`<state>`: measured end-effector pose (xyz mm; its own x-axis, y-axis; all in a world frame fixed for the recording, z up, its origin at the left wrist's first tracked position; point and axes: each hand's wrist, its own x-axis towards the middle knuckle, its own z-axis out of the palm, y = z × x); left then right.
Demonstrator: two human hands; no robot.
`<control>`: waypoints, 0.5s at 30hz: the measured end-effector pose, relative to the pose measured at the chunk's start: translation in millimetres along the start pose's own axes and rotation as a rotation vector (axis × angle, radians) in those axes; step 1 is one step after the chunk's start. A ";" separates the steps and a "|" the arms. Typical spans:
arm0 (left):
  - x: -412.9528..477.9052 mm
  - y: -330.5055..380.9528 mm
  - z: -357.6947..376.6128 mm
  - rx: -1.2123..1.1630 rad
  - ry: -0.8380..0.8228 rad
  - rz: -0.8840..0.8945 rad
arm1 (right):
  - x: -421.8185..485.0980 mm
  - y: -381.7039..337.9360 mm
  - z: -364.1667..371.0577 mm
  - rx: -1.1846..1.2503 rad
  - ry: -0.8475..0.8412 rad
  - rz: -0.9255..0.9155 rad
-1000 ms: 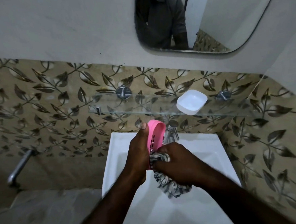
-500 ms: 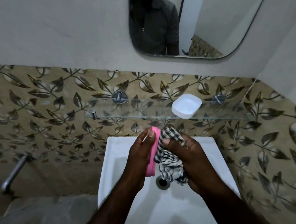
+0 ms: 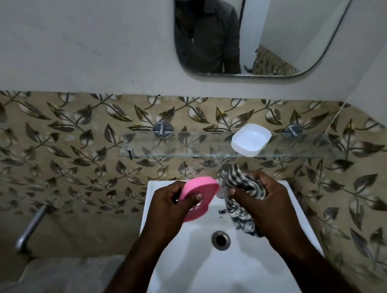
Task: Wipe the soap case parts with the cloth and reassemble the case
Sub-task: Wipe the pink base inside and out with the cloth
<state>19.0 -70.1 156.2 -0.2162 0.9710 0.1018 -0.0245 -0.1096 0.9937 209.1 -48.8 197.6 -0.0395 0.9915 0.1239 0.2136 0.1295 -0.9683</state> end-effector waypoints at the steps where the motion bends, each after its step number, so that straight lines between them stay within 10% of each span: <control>1: -1.4 2.4 1.3 0.050 -0.021 0.020 | -0.4 -2.4 -1.5 -0.046 -0.007 -0.067; 7: -5.3 12.6 6.8 0.480 -0.229 0.272 | 3.6 -18.1 -4.2 -0.430 -0.452 -0.219; 15: -5.5 29.7 -2.4 0.213 -0.231 0.079 | 12.3 -12.8 -18.5 -0.146 -0.287 -0.185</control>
<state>17.2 -79.1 185.1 0.0190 0.9865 0.1626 0.1939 -0.1631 0.9674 224.0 -38.0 215.6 -0.3585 0.9101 0.2080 0.3129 0.3271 -0.8917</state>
